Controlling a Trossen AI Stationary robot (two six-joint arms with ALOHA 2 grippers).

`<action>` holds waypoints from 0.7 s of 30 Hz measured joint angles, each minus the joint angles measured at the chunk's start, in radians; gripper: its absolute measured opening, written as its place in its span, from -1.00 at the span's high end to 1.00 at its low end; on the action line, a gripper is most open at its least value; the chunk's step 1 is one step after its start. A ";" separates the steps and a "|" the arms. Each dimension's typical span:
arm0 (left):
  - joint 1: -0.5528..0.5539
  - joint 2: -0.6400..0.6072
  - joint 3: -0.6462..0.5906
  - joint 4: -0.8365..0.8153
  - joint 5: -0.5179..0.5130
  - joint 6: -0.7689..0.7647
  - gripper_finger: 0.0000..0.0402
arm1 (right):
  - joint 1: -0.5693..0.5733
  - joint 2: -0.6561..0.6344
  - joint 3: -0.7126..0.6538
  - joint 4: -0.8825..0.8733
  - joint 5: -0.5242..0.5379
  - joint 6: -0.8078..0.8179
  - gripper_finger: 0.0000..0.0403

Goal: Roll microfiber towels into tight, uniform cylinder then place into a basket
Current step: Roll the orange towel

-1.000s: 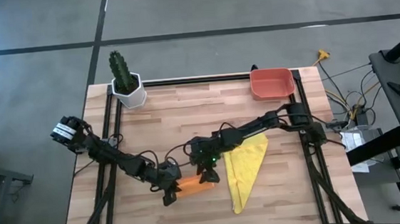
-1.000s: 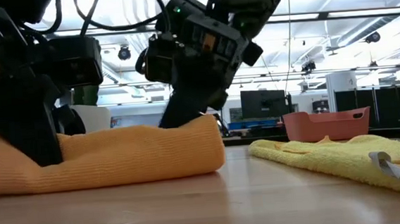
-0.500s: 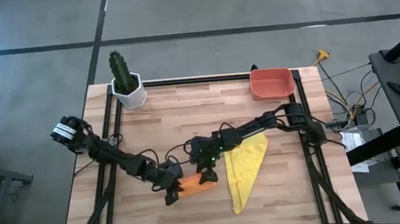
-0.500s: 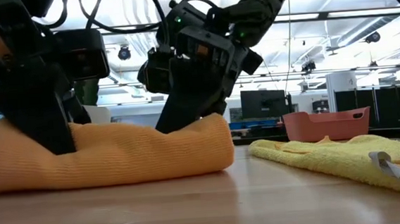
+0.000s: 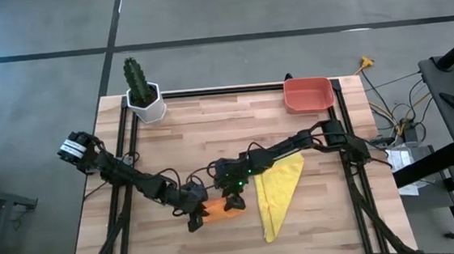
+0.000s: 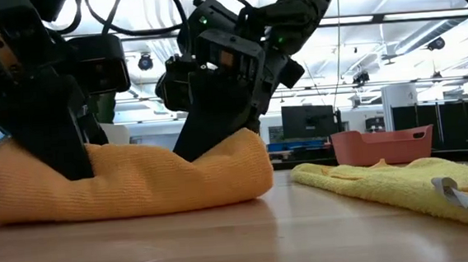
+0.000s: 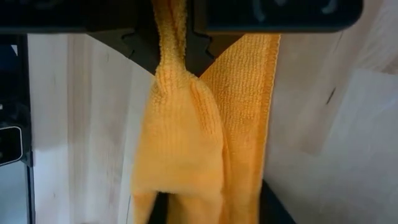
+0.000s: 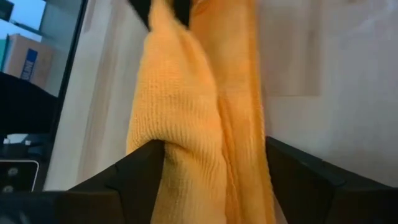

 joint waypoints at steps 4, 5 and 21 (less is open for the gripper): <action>0.016 0.000 0.000 0.000 0.000 0.000 0.89 | 0.030 0.000 -0.001 0.000 0.020 -0.009 -0.28; 0.020 0.000 0.000 0.000 0.000 0.000 0.89 | 0.034 0.000 -0.001 0.000 0.023 -0.008 -0.28; 0.035 0.000 -0.001 -0.003 0.013 0.000 0.89 | 0.040 0.001 -0.003 -0.008 0.053 0.018 0.24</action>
